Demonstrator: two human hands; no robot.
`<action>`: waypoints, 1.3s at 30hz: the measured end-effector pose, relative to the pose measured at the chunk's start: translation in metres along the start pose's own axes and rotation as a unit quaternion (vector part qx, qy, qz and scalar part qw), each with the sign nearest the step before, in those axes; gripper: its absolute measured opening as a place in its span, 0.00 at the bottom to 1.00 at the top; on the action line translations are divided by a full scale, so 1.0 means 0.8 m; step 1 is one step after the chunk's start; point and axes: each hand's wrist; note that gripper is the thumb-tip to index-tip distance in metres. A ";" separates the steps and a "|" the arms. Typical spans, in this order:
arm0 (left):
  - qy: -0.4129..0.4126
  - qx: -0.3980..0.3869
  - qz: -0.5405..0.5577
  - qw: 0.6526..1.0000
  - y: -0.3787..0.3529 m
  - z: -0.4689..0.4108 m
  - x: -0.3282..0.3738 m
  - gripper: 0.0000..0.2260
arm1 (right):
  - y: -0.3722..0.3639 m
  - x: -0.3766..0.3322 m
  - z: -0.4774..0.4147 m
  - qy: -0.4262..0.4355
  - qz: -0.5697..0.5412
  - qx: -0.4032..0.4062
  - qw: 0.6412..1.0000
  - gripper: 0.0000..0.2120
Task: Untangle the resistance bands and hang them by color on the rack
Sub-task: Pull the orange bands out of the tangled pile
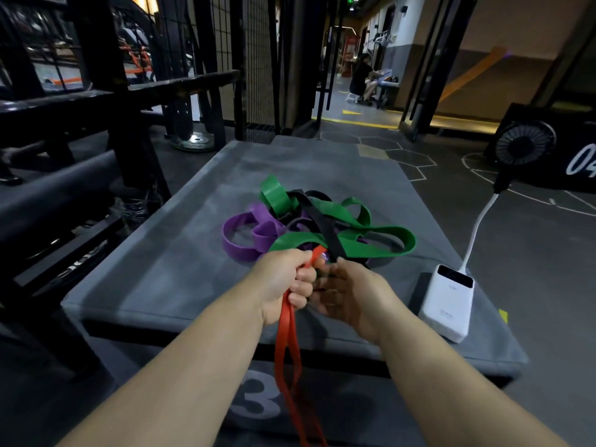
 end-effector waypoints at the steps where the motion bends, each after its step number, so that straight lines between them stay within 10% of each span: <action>1: -0.002 -0.002 -0.028 1.000 -0.001 0.002 -0.002 0.13 | 0.000 -0.002 -0.003 0.006 -0.019 -0.019 1.000 0.17; 8: -0.024 -0.070 -0.154 0.985 -0.001 0.018 -0.004 0.12 | -0.009 -0.013 -0.010 0.046 -0.047 -0.046 0.997 0.23; 14: -0.015 -0.168 -0.200 0.965 -0.006 0.030 -0.007 0.12 | 0.001 -0.043 -0.018 0.126 -0.071 -0.044 0.988 0.07; 21: 0.006 0.041 -0.153 0.987 0.018 0.002 -0.028 0.08 | -0.013 -0.021 -0.027 0.118 -0.002 -0.042 0.992 0.06; 30: -0.016 0.091 -0.147 0.985 0.033 -0.003 -0.015 0.05 | 0.001 -0.022 -0.027 0.120 0.078 0.002 0.990 0.10; 39: -0.066 0.207 -0.332 0.918 0.051 -0.010 -0.011 0.09 | 0.021 -0.020 -0.044 0.160 0.229 0.081 0.957 0.12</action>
Point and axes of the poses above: each hand's wrist, its own z-axis away from the middle knuckle, its own y-axis out of the back of the hand, x = y × z, and after that the axes turned 4 degrees about -z, right-handed
